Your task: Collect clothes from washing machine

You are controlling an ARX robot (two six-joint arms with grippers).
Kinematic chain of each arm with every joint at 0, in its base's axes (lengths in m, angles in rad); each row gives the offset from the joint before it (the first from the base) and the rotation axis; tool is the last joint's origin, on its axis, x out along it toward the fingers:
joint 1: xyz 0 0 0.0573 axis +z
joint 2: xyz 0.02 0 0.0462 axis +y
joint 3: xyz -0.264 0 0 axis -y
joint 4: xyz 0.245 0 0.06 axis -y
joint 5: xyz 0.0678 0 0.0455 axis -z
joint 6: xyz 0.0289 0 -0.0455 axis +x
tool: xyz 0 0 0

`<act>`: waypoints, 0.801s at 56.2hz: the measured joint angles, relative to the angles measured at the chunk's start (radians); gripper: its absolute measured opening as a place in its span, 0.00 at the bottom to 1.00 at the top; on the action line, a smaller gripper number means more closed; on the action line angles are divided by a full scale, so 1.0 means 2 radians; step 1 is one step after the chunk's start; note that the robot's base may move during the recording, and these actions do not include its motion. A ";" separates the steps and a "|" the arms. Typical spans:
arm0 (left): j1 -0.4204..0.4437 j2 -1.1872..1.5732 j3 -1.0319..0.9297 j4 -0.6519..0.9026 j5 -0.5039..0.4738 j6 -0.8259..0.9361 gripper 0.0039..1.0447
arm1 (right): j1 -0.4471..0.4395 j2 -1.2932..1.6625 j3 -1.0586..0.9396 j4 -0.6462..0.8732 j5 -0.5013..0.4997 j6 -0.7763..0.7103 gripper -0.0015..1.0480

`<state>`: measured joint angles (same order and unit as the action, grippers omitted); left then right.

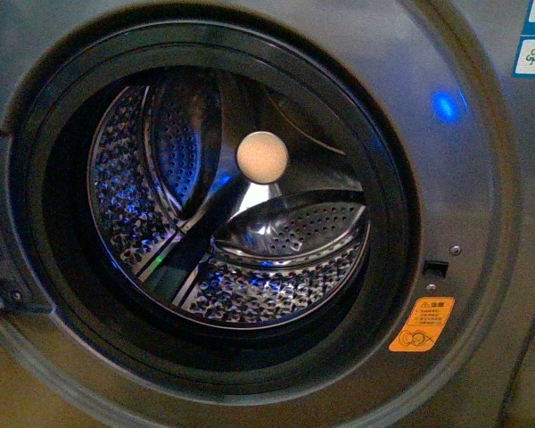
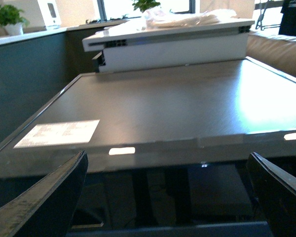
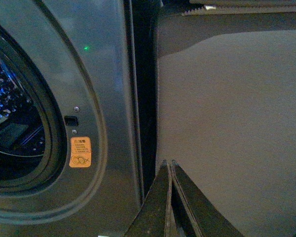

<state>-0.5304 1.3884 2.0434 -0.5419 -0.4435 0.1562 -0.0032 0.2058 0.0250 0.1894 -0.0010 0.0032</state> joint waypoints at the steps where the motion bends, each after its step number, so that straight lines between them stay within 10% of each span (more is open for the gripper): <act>1: 0.005 -0.009 -0.014 0.000 0.000 -0.006 0.94 | 0.000 -0.003 -0.004 0.001 0.000 0.000 0.02; 17: 0.056 -0.098 -0.181 0.025 0.018 -0.083 0.90 | 0.000 -0.095 -0.010 -0.091 0.000 0.000 0.02; 45: 0.172 -0.374 -0.718 0.285 0.135 -0.080 0.06 | 0.000 -0.101 -0.010 -0.094 0.000 0.000 0.02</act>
<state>-0.1860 0.6395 0.6071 0.0288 -0.1741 -0.0044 -0.0029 0.0044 0.0048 0.0006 -0.0013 0.0029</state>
